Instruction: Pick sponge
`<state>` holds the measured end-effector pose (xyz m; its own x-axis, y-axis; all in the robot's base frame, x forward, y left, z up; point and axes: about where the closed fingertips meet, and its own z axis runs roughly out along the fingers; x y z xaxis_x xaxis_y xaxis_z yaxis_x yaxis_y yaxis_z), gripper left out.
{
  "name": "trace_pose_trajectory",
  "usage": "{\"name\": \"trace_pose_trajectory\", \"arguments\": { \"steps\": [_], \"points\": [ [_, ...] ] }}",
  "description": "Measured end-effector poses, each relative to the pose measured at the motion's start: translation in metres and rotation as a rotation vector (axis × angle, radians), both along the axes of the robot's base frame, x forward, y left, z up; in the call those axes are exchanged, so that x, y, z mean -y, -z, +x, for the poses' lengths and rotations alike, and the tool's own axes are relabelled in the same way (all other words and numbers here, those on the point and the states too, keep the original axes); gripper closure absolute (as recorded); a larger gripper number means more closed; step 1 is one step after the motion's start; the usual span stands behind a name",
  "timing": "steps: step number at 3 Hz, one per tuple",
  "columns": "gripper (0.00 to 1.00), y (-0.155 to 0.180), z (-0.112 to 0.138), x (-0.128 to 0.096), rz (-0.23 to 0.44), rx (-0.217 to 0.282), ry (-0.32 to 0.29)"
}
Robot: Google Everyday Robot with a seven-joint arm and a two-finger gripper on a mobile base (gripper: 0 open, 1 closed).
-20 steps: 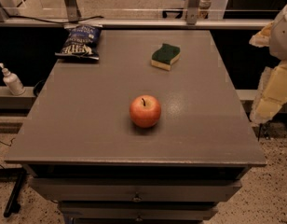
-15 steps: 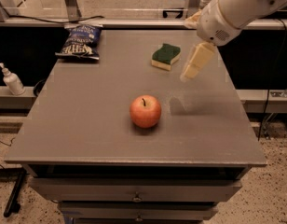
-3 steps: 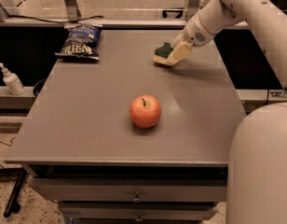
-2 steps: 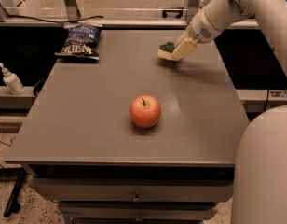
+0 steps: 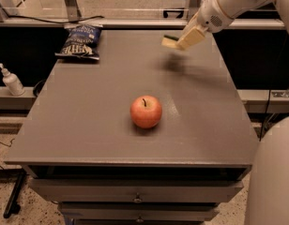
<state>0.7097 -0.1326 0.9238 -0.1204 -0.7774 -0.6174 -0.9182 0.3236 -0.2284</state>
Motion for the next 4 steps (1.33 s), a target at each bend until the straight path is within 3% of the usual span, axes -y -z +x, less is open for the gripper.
{"name": "trace_pose_trajectory", "arguments": {
  "steps": [2,4],
  "points": [
    [1.0,-0.033,-0.01,-0.001,0.083,0.04,-0.015],
    [1.0,-0.074,-0.025,-0.067,0.371,0.021,-0.146]
  ]
}}
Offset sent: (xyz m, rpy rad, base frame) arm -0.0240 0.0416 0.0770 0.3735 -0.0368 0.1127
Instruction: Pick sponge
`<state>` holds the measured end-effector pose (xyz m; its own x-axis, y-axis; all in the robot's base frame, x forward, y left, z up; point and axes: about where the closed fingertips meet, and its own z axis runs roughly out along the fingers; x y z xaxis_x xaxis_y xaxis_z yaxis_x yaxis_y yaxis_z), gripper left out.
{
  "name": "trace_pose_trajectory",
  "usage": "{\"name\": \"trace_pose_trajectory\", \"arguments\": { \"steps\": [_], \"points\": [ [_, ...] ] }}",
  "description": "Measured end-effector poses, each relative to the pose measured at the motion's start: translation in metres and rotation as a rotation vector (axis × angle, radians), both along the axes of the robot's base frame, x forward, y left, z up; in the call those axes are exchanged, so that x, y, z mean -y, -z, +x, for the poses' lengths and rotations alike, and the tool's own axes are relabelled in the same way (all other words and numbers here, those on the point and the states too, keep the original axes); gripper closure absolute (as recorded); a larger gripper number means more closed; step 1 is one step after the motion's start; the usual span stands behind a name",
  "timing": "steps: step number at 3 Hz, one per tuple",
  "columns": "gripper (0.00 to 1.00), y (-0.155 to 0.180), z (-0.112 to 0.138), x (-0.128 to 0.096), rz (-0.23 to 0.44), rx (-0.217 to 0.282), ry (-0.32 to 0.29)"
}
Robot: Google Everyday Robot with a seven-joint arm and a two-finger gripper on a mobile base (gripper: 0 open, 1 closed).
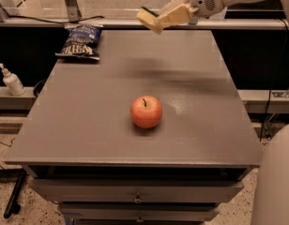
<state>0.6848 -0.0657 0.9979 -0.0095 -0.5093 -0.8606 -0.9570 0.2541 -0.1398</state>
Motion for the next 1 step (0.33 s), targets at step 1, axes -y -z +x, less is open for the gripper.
{"name": "trace_pose_trajectory", "arguments": {
  "steps": [1],
  "points": [
    [1.0,0.0,0.0,0.0,0.0,0.0,0.0]
  ]
}}
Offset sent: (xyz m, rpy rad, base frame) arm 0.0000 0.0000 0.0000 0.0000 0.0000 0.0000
